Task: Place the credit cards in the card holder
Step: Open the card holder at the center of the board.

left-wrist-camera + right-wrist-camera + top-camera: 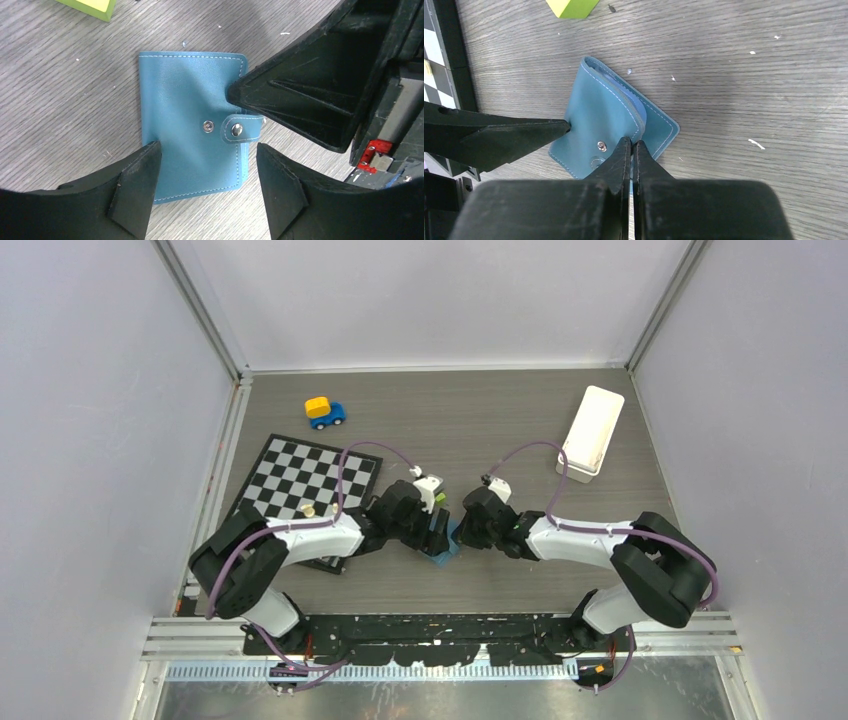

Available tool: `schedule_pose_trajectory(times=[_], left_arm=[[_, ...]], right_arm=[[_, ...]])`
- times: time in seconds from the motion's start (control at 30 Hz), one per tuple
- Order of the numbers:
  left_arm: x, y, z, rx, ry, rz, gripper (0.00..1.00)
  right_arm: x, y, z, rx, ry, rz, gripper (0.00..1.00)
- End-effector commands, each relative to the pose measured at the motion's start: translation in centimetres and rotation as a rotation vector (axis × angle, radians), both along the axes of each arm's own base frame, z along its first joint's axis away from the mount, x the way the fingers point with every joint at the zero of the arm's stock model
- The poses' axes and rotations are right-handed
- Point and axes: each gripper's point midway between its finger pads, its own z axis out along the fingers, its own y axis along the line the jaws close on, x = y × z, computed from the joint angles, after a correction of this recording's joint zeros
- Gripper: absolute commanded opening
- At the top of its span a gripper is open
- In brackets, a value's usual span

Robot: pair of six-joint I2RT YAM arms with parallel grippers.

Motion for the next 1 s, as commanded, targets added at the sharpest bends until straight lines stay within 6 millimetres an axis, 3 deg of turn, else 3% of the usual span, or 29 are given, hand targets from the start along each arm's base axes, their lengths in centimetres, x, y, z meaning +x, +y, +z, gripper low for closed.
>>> schedule_pose_trajectory(times=[0.0, 0.2, 0.4, 0.67, 0.97], left_arm=[[-0.9, 0.5, -0.2, 0.057, -0.014, -0.012, 0.73], [-1.3, 0.4, 0.8, 0.073, -0.064, -0.006, 0.78], [-1.2, 1.9, 0.8, 0.205, -0.133, 0.014, 0.80], [-0.8, 2.8, 1.5, 0.266, -0.166, 0.035, 0.66], [-0.7, 2.6, 2.4, 0.242, -0.180, 0.039, 0.70]], right_arm=[[2.0, 3.6, 4.8, 0.179, -0.097, -0.001, 0.00], [2.2, 3.4, 5.5, 0.200, -0.076, -0.040, 0.00], [2.6, 2.9, 6.3, 0.204, -0.074, -0.066, 0.01], [2.5, 2.6, 6.0, 0.179, -0.061, -0.066, 0.00], [2.4, 2.5, 5.3, 0.149, -0.046, -0.054, 0.01]])
